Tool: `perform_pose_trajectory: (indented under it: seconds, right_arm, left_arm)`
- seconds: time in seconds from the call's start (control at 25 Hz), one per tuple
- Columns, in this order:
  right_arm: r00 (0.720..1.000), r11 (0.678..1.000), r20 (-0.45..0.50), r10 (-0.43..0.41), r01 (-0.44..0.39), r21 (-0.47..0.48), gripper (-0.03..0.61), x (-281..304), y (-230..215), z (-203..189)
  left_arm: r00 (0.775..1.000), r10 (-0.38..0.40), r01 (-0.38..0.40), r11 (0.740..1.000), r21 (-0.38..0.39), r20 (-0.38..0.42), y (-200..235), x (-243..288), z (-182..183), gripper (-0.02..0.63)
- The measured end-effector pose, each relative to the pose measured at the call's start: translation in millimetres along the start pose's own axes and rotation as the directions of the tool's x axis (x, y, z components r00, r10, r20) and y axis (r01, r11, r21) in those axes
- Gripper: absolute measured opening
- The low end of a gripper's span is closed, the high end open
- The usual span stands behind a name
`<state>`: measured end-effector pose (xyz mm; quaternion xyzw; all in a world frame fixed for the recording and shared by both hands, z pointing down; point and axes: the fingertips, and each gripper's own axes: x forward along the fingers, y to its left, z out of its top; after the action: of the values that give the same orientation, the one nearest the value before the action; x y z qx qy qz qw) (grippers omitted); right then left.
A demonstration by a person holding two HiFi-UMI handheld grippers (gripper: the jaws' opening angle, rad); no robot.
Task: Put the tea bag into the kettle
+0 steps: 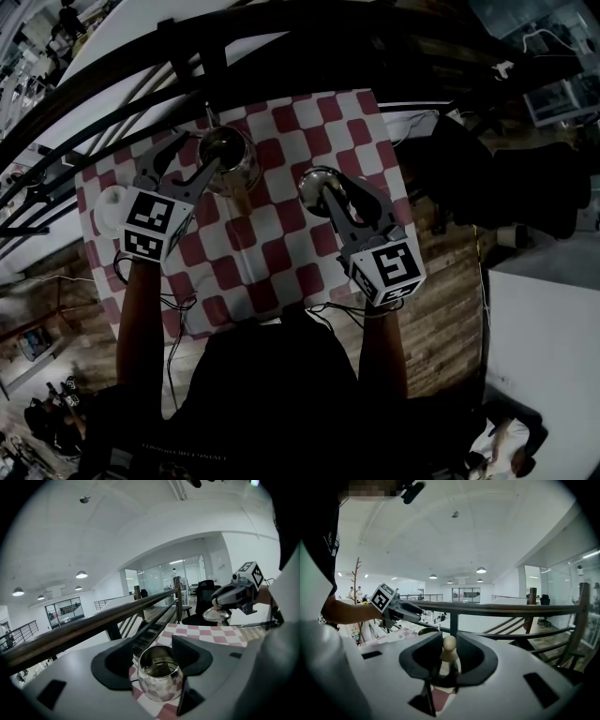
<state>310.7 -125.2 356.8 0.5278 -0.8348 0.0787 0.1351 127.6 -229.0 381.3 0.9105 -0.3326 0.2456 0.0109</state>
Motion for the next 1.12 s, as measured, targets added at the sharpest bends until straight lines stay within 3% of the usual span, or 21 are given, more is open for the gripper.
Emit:
perform_pose_trajectory:
  seconds: [0.28, 0.32, 0.36, 0.4, 1.12]
  right_arm:
    - [1.000, 1.000, 0.007, 0.007, -0.007, -0.008, 0.103, 1.3, 2.0, 4.8]
    - [1.000, 1.000, 0.009, 0.008, -0.008, -0.008, 0.103, 1.5, 2.3, 5.5]
    - [1.000, 1.000, 0.012, 0.010, -0.010, -0.009, 0.103, 1.9, 2.6, 6.4]
    - [1.000, 1.000, 0.015, 0.013, -0.013, -0.011, 0.102, 2.7, 3.1, 7.6]
    - [0.987, 0.986, 0.079, 0.141, -0.133, -0.096, 0.101, 51.7, 34.8, 51.9]
  left_arm:
    - [1.000, 0.024, -0.024, 1.000, -0.009, -0.009, 3.8, -6.2, -1.7, 0.249]
    - [0.999, 0.038, -0.038, 0.999, -0.007, 0.000, 4.8, -8.7, -0.5, 0.212]
    - [0.998, 0.056, -0.055, 0.998, -0.005, 0.017, 6.0, -12.0, 2.1, 0.079]
    - [0.997, 0.070, -0.070, 0.998, -0.007, 0.033, 6.6, -15.7, 4.0, 0.003]
    - [0.986, 0.165, -0.162, 0.981, -0.108, 0.019, 1.5, -75.2, -29.1, 0.003]
